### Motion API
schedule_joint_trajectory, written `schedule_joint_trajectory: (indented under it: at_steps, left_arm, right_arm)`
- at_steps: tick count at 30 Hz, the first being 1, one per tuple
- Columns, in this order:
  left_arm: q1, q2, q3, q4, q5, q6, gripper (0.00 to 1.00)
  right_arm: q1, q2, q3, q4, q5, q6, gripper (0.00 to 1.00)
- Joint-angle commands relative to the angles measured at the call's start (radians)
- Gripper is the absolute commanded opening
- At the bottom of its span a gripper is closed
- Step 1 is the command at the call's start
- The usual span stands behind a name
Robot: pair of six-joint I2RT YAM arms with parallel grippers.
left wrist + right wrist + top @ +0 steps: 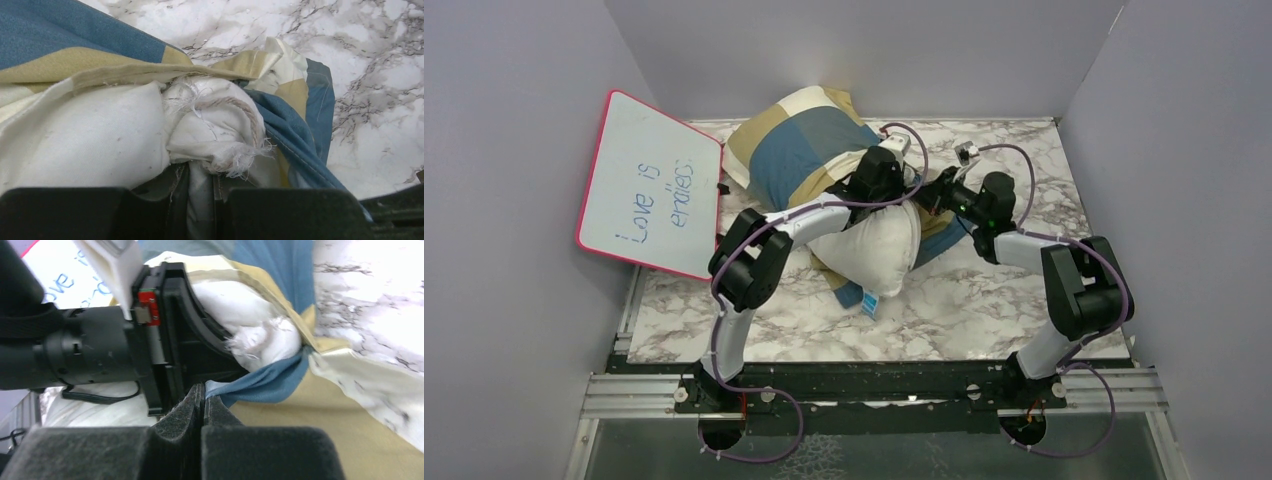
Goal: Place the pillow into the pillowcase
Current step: Stuff the pillow into the pillowcase.
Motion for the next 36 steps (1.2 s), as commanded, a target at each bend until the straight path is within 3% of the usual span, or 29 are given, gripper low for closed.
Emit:
schedule_joint_trajectory:
  at_steps: [1,6,9,14,20,24,31,36]
  left_arm:
    - [0.042,0.206,-0.100,-0.214,0.022,-0.034,0.13]
    - [0.041,0.276,-0.071,-0.188,0.113,-0.092,0.16]
    - [0.051,0.248,-0.058,-0.180,0.187,-0.102,0.21]
    - [0.098,0.110,-0.057,-0.167,0.294,-0.153,0.28]
    - [0.133,-0.049,-0.072,-0.145,0.423,-0.250,0.58]
    - [0.138,-0.146,-0.107,-0.086,0.449,-0.282,0.60]
    - [0.138,-0.183,-0.008,-0.300,0.271,-0.165,0.50]
    - [0.138,-0.253,-0.007,-0.344,0.199,-0.128,0.68]
  right_arm:
    - [0.036,-0.107,0.187,0.460,-0.345,0.052,0.00]
    - [0.142,-0.031,0.238,0.279,-0.487,-0.076,0.00]
    - [0.163,-0.020,0.209,0.122,-0.437,-0.219,0.00]
    - [0.165,-0.012,0.133,-0.007,-0.284,-0.306,0.00]
    - [0.164,0.053,0.096,-0.060,-0.108,-0.242,0.00]
    - [0.164,0.093,0.083,-0.029,-0.049,-0.164,0.00]
    - [0.163,0.064,0.070,-0.050,0.043,-0.151,0.00]
    - [0.162,0.049,0.071,-0.058,0.067,-0.144,0.00]
